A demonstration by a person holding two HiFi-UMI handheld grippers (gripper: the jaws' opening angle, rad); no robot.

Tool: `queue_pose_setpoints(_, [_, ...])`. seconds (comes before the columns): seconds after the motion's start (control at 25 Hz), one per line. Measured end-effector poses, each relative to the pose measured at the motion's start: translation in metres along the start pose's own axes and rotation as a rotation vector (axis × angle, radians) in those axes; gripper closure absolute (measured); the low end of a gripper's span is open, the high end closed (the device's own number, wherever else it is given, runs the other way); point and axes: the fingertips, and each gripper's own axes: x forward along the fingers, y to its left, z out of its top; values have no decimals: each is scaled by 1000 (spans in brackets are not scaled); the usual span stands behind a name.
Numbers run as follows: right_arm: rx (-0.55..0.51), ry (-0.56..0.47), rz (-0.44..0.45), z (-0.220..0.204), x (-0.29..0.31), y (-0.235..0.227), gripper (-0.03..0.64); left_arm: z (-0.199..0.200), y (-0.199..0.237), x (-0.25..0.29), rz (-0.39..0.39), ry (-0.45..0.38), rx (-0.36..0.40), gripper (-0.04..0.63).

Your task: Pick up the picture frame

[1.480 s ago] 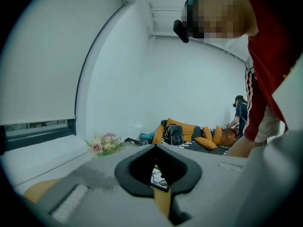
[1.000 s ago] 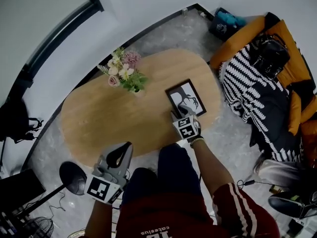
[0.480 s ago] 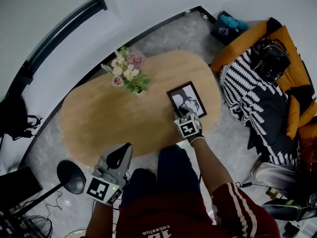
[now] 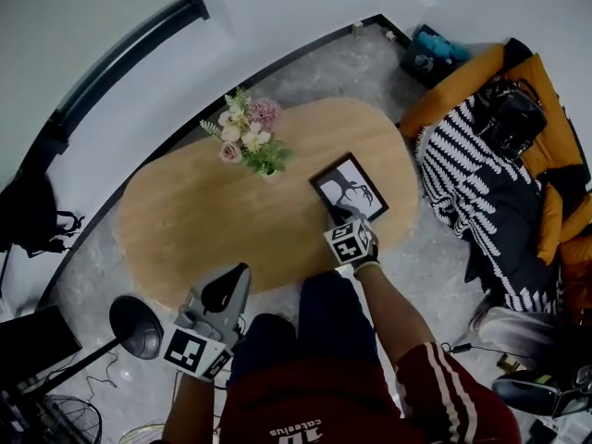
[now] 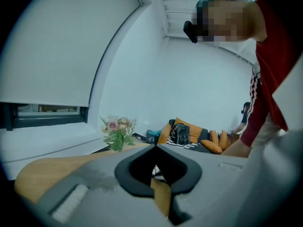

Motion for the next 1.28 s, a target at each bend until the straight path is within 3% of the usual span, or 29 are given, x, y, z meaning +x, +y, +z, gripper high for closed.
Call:
queue_pose_setpoints(0.48, [-119, -47, -50, 28, -51, -4, 554, 35, -2, -33, 39, -32, -5, 592])
queue_pose_setpoints(0.84, [-166, -94, -71, 72, -162, 13, 552, 108, -30, -102, 50, -69, 26, 592])
queue_pose_setpoints(1.28, [-209, -173, -52, 133, -290, 70, 552, 158, -45, -185, 129, -114, 52, 592])
